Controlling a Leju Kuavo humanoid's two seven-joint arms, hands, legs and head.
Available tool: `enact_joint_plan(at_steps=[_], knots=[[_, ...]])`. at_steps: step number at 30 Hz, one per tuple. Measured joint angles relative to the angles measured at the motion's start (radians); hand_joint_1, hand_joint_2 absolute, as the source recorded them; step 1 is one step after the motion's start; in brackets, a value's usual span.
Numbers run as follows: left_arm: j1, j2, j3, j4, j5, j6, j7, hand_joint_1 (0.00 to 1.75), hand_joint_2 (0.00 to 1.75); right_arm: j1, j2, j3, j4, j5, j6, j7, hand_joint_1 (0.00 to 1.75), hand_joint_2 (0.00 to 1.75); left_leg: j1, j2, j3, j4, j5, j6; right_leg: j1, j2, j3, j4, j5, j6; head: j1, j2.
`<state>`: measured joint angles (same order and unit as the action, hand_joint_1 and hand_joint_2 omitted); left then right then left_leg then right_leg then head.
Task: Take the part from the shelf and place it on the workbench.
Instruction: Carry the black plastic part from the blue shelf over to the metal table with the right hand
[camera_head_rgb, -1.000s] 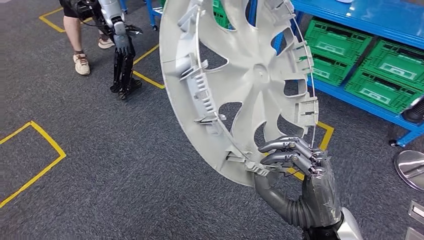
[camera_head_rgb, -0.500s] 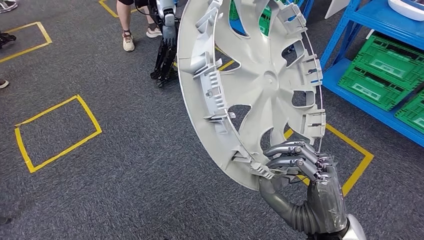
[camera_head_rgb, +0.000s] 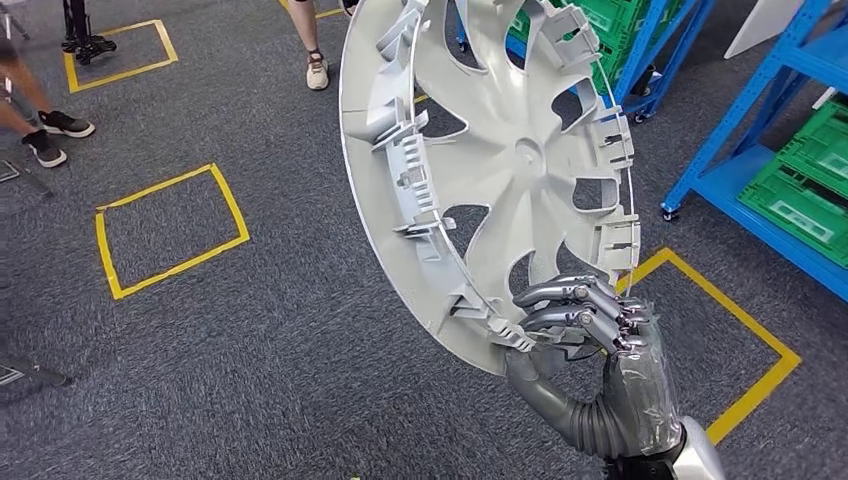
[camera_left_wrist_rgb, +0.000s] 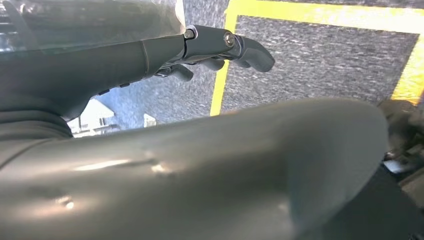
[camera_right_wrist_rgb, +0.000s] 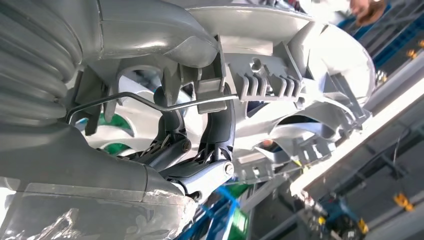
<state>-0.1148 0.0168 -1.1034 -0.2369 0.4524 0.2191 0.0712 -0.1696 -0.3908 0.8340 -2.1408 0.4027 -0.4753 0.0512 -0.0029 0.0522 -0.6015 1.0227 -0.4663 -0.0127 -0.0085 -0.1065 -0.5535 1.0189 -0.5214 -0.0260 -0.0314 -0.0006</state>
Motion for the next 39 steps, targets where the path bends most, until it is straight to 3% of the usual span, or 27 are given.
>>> enact_joint_plan(at_steps=[2,3,5,7,8,9,11,12,14,15,17,19,21,23,24,26,28,30,31,32,34,36,38,39], knots=[[0.004,0.001,-0.001,0.000,0.000,0.000,0.001,0.00,1.75,-0.001,0.000,0.000,0.000,0.001,0.000,0.001,1.75,1.75,0.001,-0.021,-0.001,-0.007,0.005,0.014,-0.003,-0.006,0.003,0.000,-0.006,0.011,0.003,0.000],[0.006,0.002,-0.001,0.000,0.000,0.000,0.001,0.00,1.75,-0.001,0.000,0.000,-0.001,0.001,0.000,0.002,1.75,1.75,0.003,-0.031,0.000,-0.011,0.008,0.021,-0.005,0.011,-0.001,0.014,-0.018,0.015,0.006,0.000],[0.004,0.001,-0.001,0.000,0.001,0.000,0.003,0.00,1.75,0.000,0.000,-0.001,-0.002,0.001,0.000,0.003,1.75,1.75,0.007,-0.051,0.002,-0.018,0.012,0.031,-0.008,0.067,-0.041,0.102,-0.070,0.018,0.015,0.000],[0.001,0.000,-0.001,0.000,0.001,0.000,0.003,0.00,1.75,0.002,0.000,-0.001,-0.003,0.001,0.000,0.004,1.75,1.75,0.005,-0.074,0.001,-0.017,0.013,0.036,-0.007,0.098,-0.108,0.235,-0.124,0.018,0.024,0.000],[0.001,0.000,-0.001,0.000,0.001,0.000,0.003,0.00,1.75,0.003,0.000,0.000,-0.003,0.001,0.000,0.004,1.75,1.75,0.004,-0.087,0.001,-0.016,0.013,0.037,-0.006,0.102,-0.131,0.275,-0.128,0.017,0.026,0.000],[0.002,-0.001,-0.001,0.000,0.001,0.000,0.003,0.00,1.75,0.003,0.000,0.000,-0.003,0.001,0.000,0.004,1.75,1.75,0.003,-0.101,0.001,-0.015,0.013,0.037,-0.006,0.103,-0.138,0.277,-0.113,0.015,0.027,0.000],[0.002,-0.001,-0.001,0.000,0.001,0.000,0.003,0.00,1.75,0.003,0.000,0.000,-0.003,0.001,0.001,0.004,1.75,1.75,0.003,-0.128,0.002,-0.010,0.012,0.036,-0.006,0.121,-0.098,0.172,-0.036,0.009,0.029,0.000],[0.001,-0.001,-0.001,0.000,0.001,0.000,0.003,0.00,1.75,0.002,0.000,0.000,-0.003,0.001,0.001,0.005,1.75,1.75,0.002,-0.140,-0.001,-0.007,0.011,0.033,-0.008,0.146,-0.070,0.106,-0.006,0.005,0.031,0.000],[-0.001,-0.002,-0.001,0.000,0.001,-0.001,0.003,0.00,1.75,0.002,0.000,0.000,-0.003,0.001,0.001,0.005,1.75,1.75,0.005,-0.161,-0.010,0.000,0.012,0.024,-0.009,0.185,-0.038,0.024,0.022,0.002,0.032,0.000],[-0.001,-0.002,-0.001,0.000,0.001,-0.001,0.003,0.00,1.75,0.002,0.000,0.000,-0.003,0.001,0.002,0.005,1.75,1.75,0.007,-0.171,-0.016,0.000,0.014,0.017,-0.008,0.190,-0.036,0.016,0.019,0.001,0.032,0.000],[0.002,-0.001,-0.002,0.000,0.002,-0.002,0.003,0.00,1.75,0.000,0.000,0.000,-0.003,0.002,0.003,0.006,1.75,1.75,0.010,-0.184,-0.022,-0.001,0.017,0.005,-0.008,0.169,-0.032,0.008,0.023,-0.005,0.032,0.000],[0.004,0.000,-0.002,0.000,0.002,-0.001,0.003,0.00,1.75,-0.002,0.000,0.000,-0.004,0.003,0.003,0.006,1.75,1.75,0.007,-0.147,-0.037,0.031,-0.005,-0.007,-0.011,0.142,-0.022,-0.003,0.026,-0.015,0.024,0.000],[0.002,0.000,-0.002,0.000,0.002,-0.001,0.003,0.00,1.75,-0.001,0.001,0.000,-0.005,0.003,0.003,0.006,1.75,1.75,0.007,-0.090,-0.086,0.140,-0.062,-0.018,-0.010,0.113,-0.014,-0.007,0.024,-0.022,0.012,0.000],[0.001,-0.001,-0.002,0.000,0.002,-0.002,0.003,0.00,1.75,0.001,0.001,0.000,-0.005,0.005,0.003,0.006,1.75,1.75,0.014,-0.070,-0.139,0.253,-0.103,-0.026,-0.008,0.084,-0.011,-0.007,0.021,-0.024,0.007,0.000],[0.002,-0.001,-0.002,0.000,0.002,-0.003,0.003,0.00,1.75,0.001,0.001,0.001,-0.005,0.007,0.003,0.006,1.75,1.75,0.017,-0.068,-0.144,0.265,-0.099,-0.028,-0.007,0.071,-0.010,-0.006,0.018,-0.023,0.006,0.000],[0.005,-0.001,-0.002,0.000,0.002,-0.003,0.003,0.00,1.75,0.002,0.001,0.001,-0.005,0.010,0.003,0.006,1.75,1.75,0.021,-0.055,-0.097,0.177,-0.043,-0.030,-0.008,0.047,-0.004,-0.005,0.012,-0.018,0.004,0.000],[0.004,-0.001,-0.002,0.000,0.002,-0.001,0.003,0.00,1.75,0.002,0.001,0.001,-0.005,0.012,0.003,0.007,1.75,1.75,0.015,-0.019,-0.029,0.051,0.001,-0.023,-0.004,0.026,0.003,-0.002,0.004,-0.008,0.001,0.000],[0.002,-0.002,-0.002,0.000,0.002,0.000,0.002,0.00,1.75,0.002,0.001,0.001,-0.006,0.015,0.004,0.008,1.75,1.75,0.007,-0.003,-0.005,0.005,0.005,-0.006,0.000,0.009,0.006,-0.002,-0.001,0.004,0.002,0.000],[0.003,-0.001,-0.002,0.000,0.002,0.000,0.002,0.00,1.75,0.001,0.001,0.001,-0.006,0.016,0.004,0.008,1.75,1.75,0.005,-0.013,-0.007,0.003,0.007,0.003,0.001,0.001,0.008,-0.003,-0.001,0.009,0.003,0.000],[0.005,-0.001,-0.002,0.000,0.002,0.000,0.002,0.00,1.75,0.001,0.001,0.000,-0.006,0.017,0.004,0.008,1.75,1.75,0.006,-0.022,-0.007,0.001,0.008,0.011,-0.001,0.001,0.009,-0.004,-0.003,0.015,0.005,0.000],[0.007,0.000,-0.002,0.000,0.002,0.001,0.001,0.00,1.75,0.000,0.001,0.000,-0.007,0.018,0.005,0.008,1.75,1.75,0.009,-0.041,-0.006,-0.006,0.012,0.024,-0.007,0.036,-0.002,0.024,-0.028,0.023,0.009,0.000],[0.005,0.000,-0.002,0.000,0.002,0.001,-0.001,0.00,1.75,0.001,0.001,0.000,-0.008,0.019,0.005,0.008,1.75,1.75,0.009,-0.060,-0.005,-0.009,0.013,0.034,-0.009,0.086,-0.053,0.130,-0.083,0.023,0.019,0.000],[0.003,-0.002,-0.002,0.000,0.002,0.001,-0.003,0.00,1.75,0.002,0.000,0.000,-0.008,0.021,0.005,0.009,1.75,1.75,0.005,-0.081,-0.005,-0.008,0.012,0.039,-0.007,0.100,-0.122,0.257,-0.126,0.020,0.026,0.000],[0.003,-0.002,-0.002,0.000,0.002,0.001,-0.003,0.00,1.75,0.003,0.000,0.000,-0.008,0.022,0.006,0.010,1.75,1.75,0.003,-0.094,-0.004,-0.007,0.012,0.039,-0.006,0.102,-0.141,0.283,-0.122,0.017,0.028,0.000]])
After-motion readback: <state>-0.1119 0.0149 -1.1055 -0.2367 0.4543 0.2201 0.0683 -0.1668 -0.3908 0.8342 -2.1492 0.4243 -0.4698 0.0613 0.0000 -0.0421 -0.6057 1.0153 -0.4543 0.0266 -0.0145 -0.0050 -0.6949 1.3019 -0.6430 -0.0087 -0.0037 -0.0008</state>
